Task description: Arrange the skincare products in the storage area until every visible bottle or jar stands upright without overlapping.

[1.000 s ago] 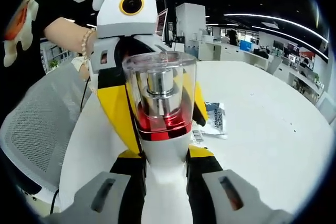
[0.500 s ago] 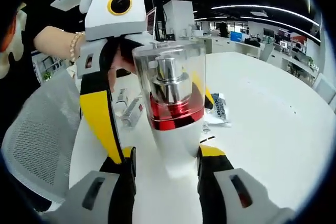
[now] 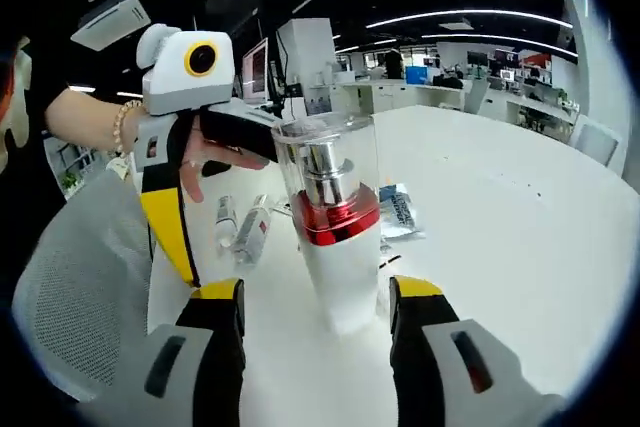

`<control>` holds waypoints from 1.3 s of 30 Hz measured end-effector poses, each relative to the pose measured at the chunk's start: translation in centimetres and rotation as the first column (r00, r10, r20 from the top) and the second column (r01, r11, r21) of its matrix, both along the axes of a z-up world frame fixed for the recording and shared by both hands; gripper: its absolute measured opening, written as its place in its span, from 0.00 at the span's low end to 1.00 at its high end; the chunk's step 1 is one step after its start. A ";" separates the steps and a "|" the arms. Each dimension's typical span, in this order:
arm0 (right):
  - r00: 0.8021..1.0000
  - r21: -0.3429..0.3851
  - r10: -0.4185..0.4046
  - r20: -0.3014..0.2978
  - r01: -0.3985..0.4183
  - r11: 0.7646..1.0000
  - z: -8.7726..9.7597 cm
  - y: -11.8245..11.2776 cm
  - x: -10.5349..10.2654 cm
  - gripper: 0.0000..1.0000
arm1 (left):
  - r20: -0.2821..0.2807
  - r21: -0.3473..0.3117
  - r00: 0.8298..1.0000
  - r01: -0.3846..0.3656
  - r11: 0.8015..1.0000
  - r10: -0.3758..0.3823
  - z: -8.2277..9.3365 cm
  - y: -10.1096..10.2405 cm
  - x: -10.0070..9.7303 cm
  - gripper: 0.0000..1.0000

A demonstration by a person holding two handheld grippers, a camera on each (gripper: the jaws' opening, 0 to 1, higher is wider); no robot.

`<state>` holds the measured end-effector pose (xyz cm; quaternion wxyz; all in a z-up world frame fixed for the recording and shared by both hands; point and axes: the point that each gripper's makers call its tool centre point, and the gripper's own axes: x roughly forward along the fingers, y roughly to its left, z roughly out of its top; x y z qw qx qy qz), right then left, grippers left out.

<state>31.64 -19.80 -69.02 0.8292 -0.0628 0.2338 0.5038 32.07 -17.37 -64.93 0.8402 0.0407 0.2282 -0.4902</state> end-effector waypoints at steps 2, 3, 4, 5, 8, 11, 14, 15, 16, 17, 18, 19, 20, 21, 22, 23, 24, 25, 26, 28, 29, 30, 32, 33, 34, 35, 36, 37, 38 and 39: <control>1.000 0.011 -0.021 0.000 0.021 1.000 0.6 0.0 -0.4 0.66 | -0.009 -0.008 1.000 -0.023 1.000 0.023 0.3 0.6 -0.2 0.79; 1.000 0.018 -0.023 -0.001 0.023 1.000 0.7 -0.1 -0.5 0.66 | -0.011 -0.010 1.000 -0.028 1.000 0.027 0.3 0.7 -0.3 0.80; 1.000 0.024 -0.025 -0.002 0.025 0.999 0.7 -0.1 -0.5 0.65 | -0.015 -0.014 0.999 -0.037 0.999 0.037 0.5 1.0 -0.6 0.80; 1.000 0.029 -0.031 0.001 0.031 0.999 0.9 -0.1 -0.6 0.66 | -0.014 -0.016 0.999 -0.044 0.999 0.043 0.5 1.3 -0.5 0.81; 0.999 0.017 -0.030 0.012 0.030 0.999 1.2 -0.1 -1.1 0.68 | -0.013 -0.015 0.998 -0.067 0.998 0.066 0.8 2.2 -1.2 0.83; 0.999 0.008 -0.032 0.024 0.032 0.999 1.3 -0.3 -1.2 0.72 | -0.019 -0.015 0.995 -0.093 0.996 0.093 0.9 3.1 -1.7 0.86; 0.998 0.020 -0.052 0.021 0.052 0.998 1.8 -0.3 -1.4 0.73 | -0.021 -0.013 0.992 -0.128 0.992 0.127 1.1 3.6 -2.4 0.92; 0.998 0.025 -0.060 0.021 0.059 0.998 1.9 -0.4 -1.5 0.74 | -0.019 -0.007 0.990 -0.138 0.990 0.138 1.1 4.0 -2.7 0.94; 0.998 0.031 -0.068 0.019 0.067 0.997 2.0 -0.5 -1.5 0.75 | -0.018 -0.005 0.990 -0.143 0.990 0.143 1.1 4.2 -2.8 0.95; 0.997 0.035 -0.076 0.016 0.075 0.997 2.1 -0.6 -1.5 0.76 | -0.018 -0.005 0.989 -0.148 0.989 0.148 1.2 4.5 -2.9 0.96; 0.995 0.035 -0.093 0.019 0.092 0.995 2.3 -0.6 -1.7 0.77 | -0.020 -0.008 0.987 -0.158 0.987 0.158 1.3 4.9 -3.0 0.97; 0.995 0.036 -0.097 0.021 0.096 0.995 2.4 -0.6 -1.7 0.78 | -0.019 -0.009 0.986 -0.165 0.986 0.165 1.5 5.0 -3.1 0.99; 0.994 0.039 -0.105 0.025 0.104 0.994 3.0 -0.5 -2.1 0.78 | -0.021 -0.010 0.985 -0.171 0.985 0.171 1.6 5.4 -3.3 0.99; 0.993 0.047 -0.112 0.027 0.111 0.993 3.3 -0.5 -2.2 0.78 | -0.023 -0.012 0.985 -0.171 0.985 0.171 1.8 5.7 -3.4 0.99; 0.992 0.060 -0.127 0.025 0.125 0.990 3.5 -0.5 -2.1 0.78 | -0.034 -0.018 0.985 -0.173 0.985 0.172 1.9 6.1 -3.7 0.99; 0.991 0.063 -0.135 0.024 0.133 0.989 3.7 -0.5 -2.2 0.79 | -0.042 -0.019 0.984 -0.175 0.984 0.174 2.0 6.4 -3.8 0.99; 0.988 0.065 -0.149 0.025 0.147 0.987 3.9 -0.5 -2.3 0.80 | -0.049 -0.015 0.984 -0.170 0.985 0.169 1.9 6.9 -4.1 0.99; 0.987 0.067 -0.160 0.026 0.158 0.985 3.9 -0.4 -2.4 0.81 | -0.050 -0.012 0.985 -0.169 0.986 0.168 1.9 7.3 -4.2 0.99; 0.985 0.070 -0.172 0.018 0.170 0.983 4.0 -0.3 -2.7 0.81 | -0.050 -0.012 0.984 -0.171 0.985 0.170 1.9 7.7 -4.4 0.99; 0.983 0.068 -0.183 0.012 0.182 0.981 4.2 0.1 -3.3 0.82 | -0.063 -0.014 0.982 -0.179 0.984 0.178 1.8 8.8 -4.8 0.99; 0.983 0.067 -0.185 0.009 0.185 0.981 4.1 0.2 -3.5 0.83 | -0.069 -0.015 0.981 -0.184 0.983 0.182 1.8 9.2 -4.9 0.99; 0.981 0.062 -0.193 -0.002 0.193 0.979 4.0 0.4 -3.8 0.84 | -0.073 -0.017 0.980 -0.189 0.982 0.188 1.8 9.8 -5.2 0.99; 0.980 0.055 -0.199 -0.008 0.199 0.978 3.9 0.5 -4.0 0.85 | -0.074 -0.018 0.978 -0.196 0.980 0.195 1.8 10.7 -5.6 0.99; 0.979 0.051 -0.203 -0.012 0.204 0.978 3.8 0.7 -4.3 0.85 | -0.080 -0.016 0.976 -0.204 0.979 0.202 1.7 11.5 -5.8 0.99; 0.978 0.051 -0.206 -0.012 0.207 0.977 3.9 0.9 -4.6 0.85 | -0.085 -0.017 0.974 -0.211 0.977 0.208 1.7 12.2 -6.2 0.99; 0.977 0.054 -0.210 -0.023 0.211 0.976 3.9 1.2 -5.1 0.85 | -0.088 -0.018 0.973 -0.216 0.976 0.213 1.7 12.6 -6.5 0.99; 0.977 0.055 -0.211 -0.032 0.213 0.976 3.9 1.4 -5.5 0.86 | -0.088 -0.017 0.972 -0.219 0.976 0.217 1.7 13.0 -6.7 0.99; 0.976 0.054 -0.217 -0.034 0.218 0.974 3.9 1.7 -5.9 0.86 | -0.089 -0.012 0.971 -0.222 0.975 0.220 1.8 13.6 -7.2 0.99; 0.975 0.053 -0.220 -0.031 0.221 0.974 3.9 1.8 -6.1 0.87 | -0.088 -0.008 0.971 -0.224 0.974 0.223 1.8 14.1 -7.5 0.99; 0.974 0.052 -0.223 -0.030 0.224 0.973 3.9 1.9 -6.3 0.89 | -0.087 -0.005 0.970 -0.227 0.974 0.225 1.8 14.5 -7.7 0.99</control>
